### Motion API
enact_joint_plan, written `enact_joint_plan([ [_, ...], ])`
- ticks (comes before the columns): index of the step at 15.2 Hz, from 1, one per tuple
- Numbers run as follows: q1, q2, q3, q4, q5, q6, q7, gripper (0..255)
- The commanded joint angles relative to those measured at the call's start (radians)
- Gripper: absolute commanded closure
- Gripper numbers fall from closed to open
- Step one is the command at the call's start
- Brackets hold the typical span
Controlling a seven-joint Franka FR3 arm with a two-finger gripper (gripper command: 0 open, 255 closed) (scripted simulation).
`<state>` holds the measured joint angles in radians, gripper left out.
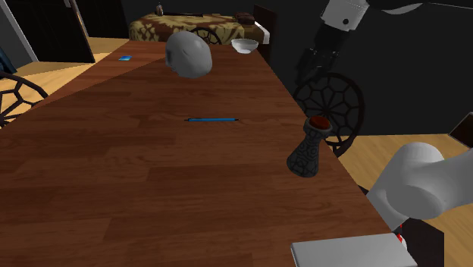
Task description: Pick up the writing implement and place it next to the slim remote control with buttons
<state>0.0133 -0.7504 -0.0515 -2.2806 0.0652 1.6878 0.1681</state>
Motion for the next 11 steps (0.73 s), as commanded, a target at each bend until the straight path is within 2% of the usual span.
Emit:
enact_joint_plan([
  [1,0.000,0.000,0.000,0.000,0.000,0.000,0.000,0],
  [11,0.147,0.427,0.019,0.280,-0.042,0.036,-0.332,0],
])
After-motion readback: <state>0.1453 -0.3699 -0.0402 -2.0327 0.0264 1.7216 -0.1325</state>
